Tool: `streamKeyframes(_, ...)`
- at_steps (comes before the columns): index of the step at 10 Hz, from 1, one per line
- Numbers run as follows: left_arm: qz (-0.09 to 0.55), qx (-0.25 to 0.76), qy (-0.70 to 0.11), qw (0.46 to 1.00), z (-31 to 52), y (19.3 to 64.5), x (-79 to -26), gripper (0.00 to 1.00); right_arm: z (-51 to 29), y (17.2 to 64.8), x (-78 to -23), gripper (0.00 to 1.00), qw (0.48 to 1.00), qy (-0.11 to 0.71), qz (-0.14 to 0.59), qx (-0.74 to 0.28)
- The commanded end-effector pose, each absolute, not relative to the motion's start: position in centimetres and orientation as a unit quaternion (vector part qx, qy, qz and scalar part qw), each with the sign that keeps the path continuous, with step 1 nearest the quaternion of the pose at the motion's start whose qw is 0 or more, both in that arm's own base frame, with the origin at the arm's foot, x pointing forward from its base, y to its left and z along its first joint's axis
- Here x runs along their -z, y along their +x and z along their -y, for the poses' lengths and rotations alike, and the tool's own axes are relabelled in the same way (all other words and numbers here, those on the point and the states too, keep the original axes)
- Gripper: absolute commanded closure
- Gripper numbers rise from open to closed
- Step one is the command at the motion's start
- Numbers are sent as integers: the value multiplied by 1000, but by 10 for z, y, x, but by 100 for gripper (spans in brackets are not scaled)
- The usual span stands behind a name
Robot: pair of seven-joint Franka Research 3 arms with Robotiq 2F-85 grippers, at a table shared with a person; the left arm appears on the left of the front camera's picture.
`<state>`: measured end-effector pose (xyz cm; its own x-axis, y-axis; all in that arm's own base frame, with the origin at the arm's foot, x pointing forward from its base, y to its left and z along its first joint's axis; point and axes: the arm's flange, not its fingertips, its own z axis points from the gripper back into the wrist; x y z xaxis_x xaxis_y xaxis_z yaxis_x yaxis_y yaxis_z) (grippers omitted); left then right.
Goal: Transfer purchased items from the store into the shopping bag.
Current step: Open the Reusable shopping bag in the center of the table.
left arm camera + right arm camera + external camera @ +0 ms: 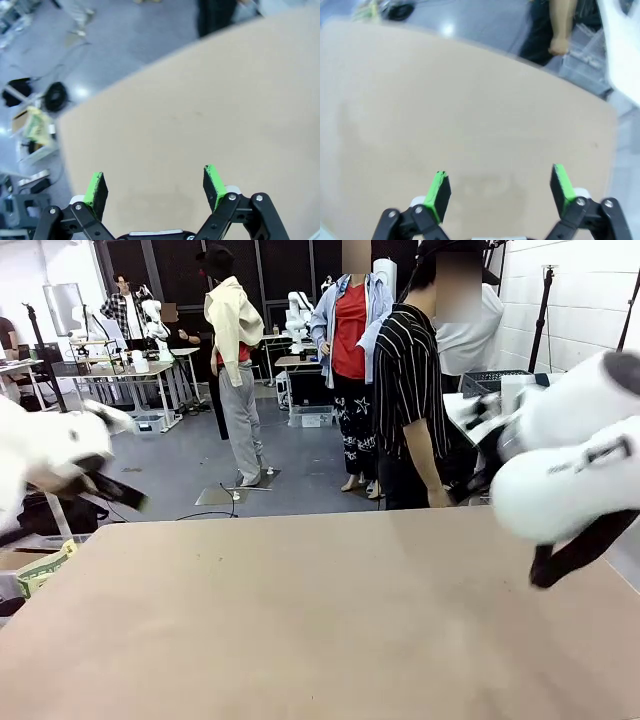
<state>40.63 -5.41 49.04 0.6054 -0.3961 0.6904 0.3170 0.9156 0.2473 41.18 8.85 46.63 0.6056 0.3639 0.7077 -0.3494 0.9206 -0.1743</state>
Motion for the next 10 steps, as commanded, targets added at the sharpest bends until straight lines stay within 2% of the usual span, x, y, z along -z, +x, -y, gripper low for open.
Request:
streamKeyframes(1, 413, 114, 109, 897, 6, 348, -501, 0, -31, 430, -488, 0, 897, -51, 431, -82)
streamKeyframes(3, 407, 4, 92, 909, -54, 326, -489, 0, 60, 439, -493, 0, 905, -58, 418, 46)
streamKeyframes(5, 398, -81, 57, 912, -92, 310, -460, 0, 133, 431, -468, 0, 910, -48, 390, 133)
streamKeyframes(7, 387, -85, 48, 917, -96, 319, -444, 0, 162, 427, -440, 0, 914, -33, 370, 163)
streamKeyframes(8, 383, -66, 68, 919, -124, 368, -518, 0, 139, 425, -431, 0, 919, -50, 372, 122)
streamKeyframes(9, 383, -66, 68, 919, -124, 368, -518, 0, 173, 419, -445, 0, 917, -54, 366, 151)
streamKeyframes(10, 383, -66, 68, 919, -124, 368, -518, 0, 173, 419, -445, 0, 917, -54, 366, 151)
